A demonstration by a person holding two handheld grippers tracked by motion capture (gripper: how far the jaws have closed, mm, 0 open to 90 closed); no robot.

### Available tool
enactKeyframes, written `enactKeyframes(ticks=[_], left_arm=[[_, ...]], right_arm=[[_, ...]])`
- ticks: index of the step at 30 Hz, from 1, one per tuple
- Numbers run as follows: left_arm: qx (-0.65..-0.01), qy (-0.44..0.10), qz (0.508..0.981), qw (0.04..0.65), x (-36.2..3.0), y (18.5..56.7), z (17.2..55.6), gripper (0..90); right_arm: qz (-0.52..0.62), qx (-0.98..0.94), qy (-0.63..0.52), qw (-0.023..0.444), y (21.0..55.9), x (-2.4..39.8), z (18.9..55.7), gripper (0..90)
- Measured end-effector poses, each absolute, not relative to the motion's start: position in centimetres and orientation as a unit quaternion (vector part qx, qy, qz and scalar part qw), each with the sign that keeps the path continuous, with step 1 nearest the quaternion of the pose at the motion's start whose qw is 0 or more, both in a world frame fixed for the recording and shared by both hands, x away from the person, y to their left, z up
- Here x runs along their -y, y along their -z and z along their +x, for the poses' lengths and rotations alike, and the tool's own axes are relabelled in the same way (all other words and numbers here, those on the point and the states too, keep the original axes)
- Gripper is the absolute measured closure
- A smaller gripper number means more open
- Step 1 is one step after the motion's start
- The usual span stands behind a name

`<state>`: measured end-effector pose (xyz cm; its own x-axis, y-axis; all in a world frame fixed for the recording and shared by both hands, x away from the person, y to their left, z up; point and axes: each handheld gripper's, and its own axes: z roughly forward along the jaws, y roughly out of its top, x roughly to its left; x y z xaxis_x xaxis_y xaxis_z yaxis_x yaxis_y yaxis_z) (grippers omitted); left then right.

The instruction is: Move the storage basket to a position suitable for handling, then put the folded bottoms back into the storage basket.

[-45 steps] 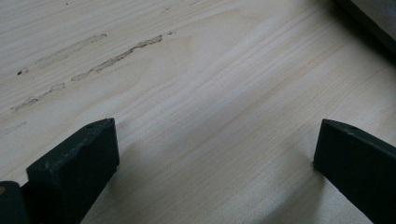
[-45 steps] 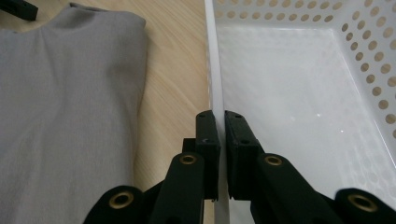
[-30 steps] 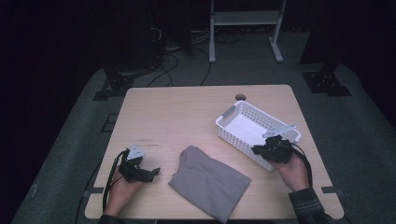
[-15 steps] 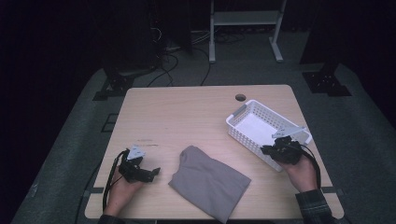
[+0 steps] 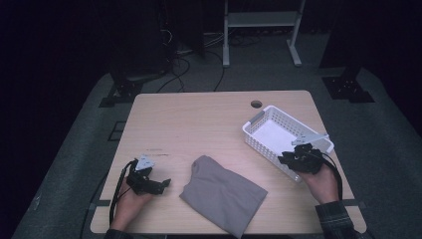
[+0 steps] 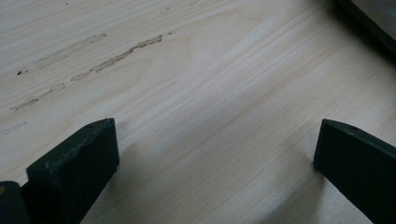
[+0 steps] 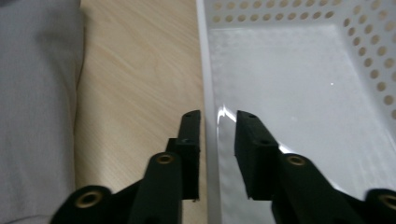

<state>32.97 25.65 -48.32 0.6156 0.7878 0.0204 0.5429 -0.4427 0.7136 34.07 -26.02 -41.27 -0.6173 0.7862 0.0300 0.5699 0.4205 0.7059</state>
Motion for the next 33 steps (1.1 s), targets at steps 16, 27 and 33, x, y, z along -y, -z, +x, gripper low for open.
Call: enactKeyframes(ticks=[16,27,33], left_arm=[[-0.400,-0.178,0.831,0.344,-25.6,48.3,33.0,0.0],[-0.400,-0.177,0.831,0.344,-25.6,48.3,32.9,0.0],[-0.401,-0.177,0.830,0.345,-25.6,48.3,32.9,0.0]], right_arm=[[0.398,-0.828,-0.363,0.157,40.4,24.3,34.3,23.2],[0.370,-0.838,-0.370,0.153,40.3,21.9,34.0,13.1],[0.350,-0.846,-0.374,0.147,40.3,20.6,33.7,8.3]])
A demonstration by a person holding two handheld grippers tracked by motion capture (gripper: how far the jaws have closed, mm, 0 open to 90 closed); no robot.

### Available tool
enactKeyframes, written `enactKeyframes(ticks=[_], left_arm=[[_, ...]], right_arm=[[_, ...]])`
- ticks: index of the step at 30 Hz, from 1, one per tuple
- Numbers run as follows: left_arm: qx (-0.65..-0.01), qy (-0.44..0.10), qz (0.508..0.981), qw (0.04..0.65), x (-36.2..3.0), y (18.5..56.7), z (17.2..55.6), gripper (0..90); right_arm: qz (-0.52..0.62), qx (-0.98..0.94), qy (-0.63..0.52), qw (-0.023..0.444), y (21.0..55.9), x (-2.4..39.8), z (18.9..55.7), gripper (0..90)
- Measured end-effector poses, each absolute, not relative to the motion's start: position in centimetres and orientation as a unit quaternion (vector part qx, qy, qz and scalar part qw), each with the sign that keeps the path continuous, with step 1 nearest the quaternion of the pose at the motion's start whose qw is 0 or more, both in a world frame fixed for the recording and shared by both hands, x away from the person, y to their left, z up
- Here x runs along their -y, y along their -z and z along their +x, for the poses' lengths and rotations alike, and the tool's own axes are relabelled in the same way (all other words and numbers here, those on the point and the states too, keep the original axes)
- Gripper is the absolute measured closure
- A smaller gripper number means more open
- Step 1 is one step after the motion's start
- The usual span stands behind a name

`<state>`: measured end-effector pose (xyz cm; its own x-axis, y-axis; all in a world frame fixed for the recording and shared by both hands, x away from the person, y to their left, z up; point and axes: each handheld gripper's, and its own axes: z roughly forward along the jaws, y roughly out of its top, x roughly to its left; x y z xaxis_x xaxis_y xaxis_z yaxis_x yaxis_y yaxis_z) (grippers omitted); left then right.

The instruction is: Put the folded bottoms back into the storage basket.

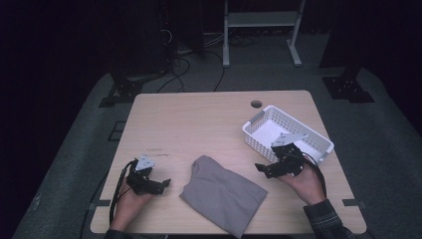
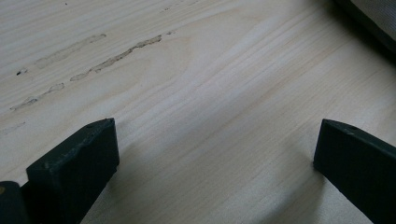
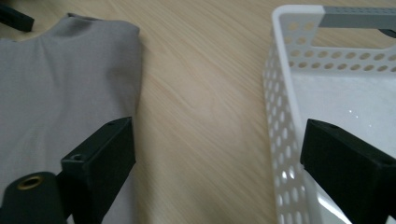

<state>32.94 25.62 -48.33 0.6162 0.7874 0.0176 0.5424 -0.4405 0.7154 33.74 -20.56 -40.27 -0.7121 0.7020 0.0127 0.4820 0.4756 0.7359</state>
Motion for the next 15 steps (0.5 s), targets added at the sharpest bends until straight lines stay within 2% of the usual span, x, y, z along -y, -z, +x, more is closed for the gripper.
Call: enactKeyframes(ticks=[6,15], left_arm=[[-0.401,-0.176,0.830,0.346,-25.6,48.3,32.9,0.0],[-0.400,-0.176,0.831,0.345,-25.6,48.3,32.9,0.0]], right_arm=[[0.337,-0.854,-0.373,0.132,40.7,19.2,33.8,2.8],[0.312,-0.863,-0.380,0.117,41.1,17.0,33.5,1.7]])
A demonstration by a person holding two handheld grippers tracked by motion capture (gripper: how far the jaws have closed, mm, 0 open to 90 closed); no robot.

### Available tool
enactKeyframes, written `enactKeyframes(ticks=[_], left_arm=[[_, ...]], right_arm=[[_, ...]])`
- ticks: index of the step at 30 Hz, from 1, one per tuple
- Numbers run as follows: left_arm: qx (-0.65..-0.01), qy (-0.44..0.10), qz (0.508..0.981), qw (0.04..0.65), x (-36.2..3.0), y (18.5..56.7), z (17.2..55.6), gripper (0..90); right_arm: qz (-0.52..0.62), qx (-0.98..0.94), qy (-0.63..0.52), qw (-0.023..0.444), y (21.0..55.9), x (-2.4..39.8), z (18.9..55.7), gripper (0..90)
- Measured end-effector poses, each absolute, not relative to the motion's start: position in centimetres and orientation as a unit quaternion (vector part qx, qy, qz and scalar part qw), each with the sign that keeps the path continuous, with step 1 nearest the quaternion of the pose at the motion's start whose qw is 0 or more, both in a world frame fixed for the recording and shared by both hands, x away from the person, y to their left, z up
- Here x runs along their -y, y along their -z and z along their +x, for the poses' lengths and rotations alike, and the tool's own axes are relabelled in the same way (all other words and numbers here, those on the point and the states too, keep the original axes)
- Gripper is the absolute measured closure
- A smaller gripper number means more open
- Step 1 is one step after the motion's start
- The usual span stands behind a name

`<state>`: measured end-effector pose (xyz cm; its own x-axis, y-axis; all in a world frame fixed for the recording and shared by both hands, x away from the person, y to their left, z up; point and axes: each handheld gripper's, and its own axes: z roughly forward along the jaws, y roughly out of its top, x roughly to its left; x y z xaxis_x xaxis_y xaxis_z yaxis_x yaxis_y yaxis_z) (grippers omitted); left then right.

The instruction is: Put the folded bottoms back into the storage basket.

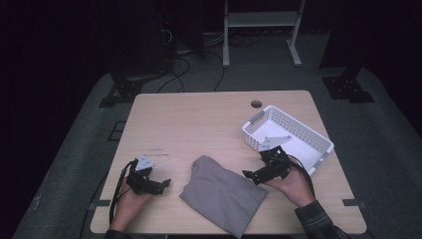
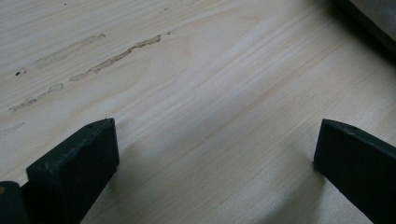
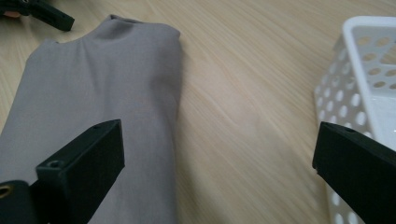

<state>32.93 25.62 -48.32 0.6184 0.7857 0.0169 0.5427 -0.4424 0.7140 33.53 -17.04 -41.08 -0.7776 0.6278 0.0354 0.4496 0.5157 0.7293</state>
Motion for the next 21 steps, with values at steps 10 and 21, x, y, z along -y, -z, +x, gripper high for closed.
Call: enactKeyframes(ticks=[10,21], left_arm=[[-0.399,-0.176,0.831,0.346,-25.6,48.3,32.9,0.0],[-0.398,-0.176,0.831,0.346,-25.6,48.3,32.9,0.0]], right_arm=[[0.288,-0.875,-0.376,0.095,42.3,14.5,33.3,0.0],[0.278,-0.883,-0.371,0.080,43.4,12.7,33.1,0.0]])
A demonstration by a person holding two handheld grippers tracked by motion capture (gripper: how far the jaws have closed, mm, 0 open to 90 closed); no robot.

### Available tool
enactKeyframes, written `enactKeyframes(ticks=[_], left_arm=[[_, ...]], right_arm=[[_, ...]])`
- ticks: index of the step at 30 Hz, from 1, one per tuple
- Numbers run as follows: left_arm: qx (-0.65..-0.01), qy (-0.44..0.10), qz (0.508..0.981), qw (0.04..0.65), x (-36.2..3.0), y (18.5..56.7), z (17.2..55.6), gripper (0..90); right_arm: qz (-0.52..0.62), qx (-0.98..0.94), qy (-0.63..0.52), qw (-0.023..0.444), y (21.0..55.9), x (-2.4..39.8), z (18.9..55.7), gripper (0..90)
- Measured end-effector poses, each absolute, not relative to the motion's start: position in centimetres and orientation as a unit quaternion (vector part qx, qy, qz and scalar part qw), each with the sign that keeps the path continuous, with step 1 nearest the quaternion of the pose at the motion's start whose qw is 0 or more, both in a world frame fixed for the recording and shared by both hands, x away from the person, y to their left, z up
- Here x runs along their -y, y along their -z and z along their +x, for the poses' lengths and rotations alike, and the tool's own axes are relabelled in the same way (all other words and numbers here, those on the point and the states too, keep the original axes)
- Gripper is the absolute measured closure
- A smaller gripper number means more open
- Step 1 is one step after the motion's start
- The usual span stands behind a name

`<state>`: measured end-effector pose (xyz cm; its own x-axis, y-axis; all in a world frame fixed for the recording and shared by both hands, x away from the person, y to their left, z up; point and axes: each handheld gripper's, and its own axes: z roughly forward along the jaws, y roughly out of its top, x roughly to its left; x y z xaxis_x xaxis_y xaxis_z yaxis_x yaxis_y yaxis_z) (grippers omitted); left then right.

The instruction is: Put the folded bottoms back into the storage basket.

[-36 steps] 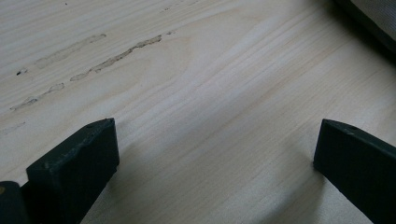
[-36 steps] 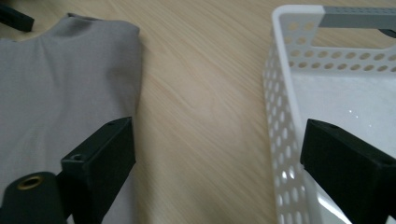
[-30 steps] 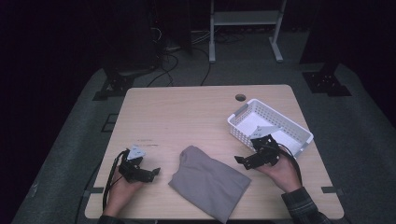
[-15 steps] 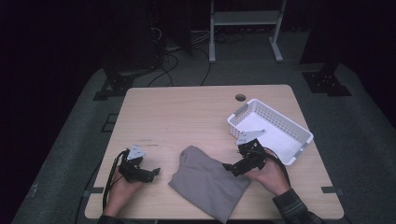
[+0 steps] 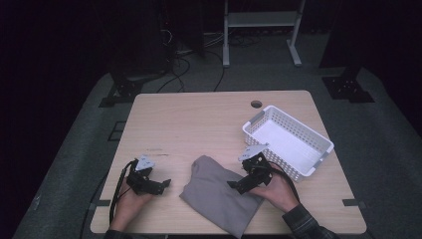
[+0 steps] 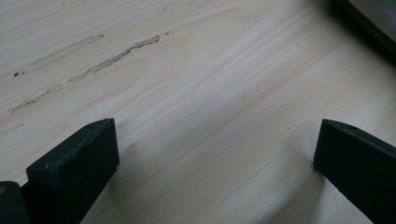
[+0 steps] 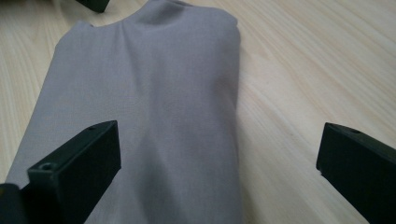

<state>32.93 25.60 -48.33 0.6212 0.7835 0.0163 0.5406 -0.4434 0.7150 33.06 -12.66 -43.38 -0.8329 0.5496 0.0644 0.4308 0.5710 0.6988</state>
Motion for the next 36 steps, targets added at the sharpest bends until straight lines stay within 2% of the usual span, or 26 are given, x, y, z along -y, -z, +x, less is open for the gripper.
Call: enactKeyframes(ticks=[8,31,36], left_arm=[[-0.397,-0.175,0.832,0.346,-25.6,48.3,32.9,0.0],[-0.395,-0.174,0.833,0.347,-25.5,48.3,32.8,0.0],[-0.395,-0.174,0.833,0.347,-25.5,48.3,32.8,0.0]], right_arm=[[0.269,-0.890,-0.363,0.063,45.1,11.2,33.1,0.0],[0.263,-0.907,-0.324,0.057,47.5,9.0,32.3,0.0],[0.250,-0.906,-0.338,0.055,47.3,9.3,32.0,13.9]])
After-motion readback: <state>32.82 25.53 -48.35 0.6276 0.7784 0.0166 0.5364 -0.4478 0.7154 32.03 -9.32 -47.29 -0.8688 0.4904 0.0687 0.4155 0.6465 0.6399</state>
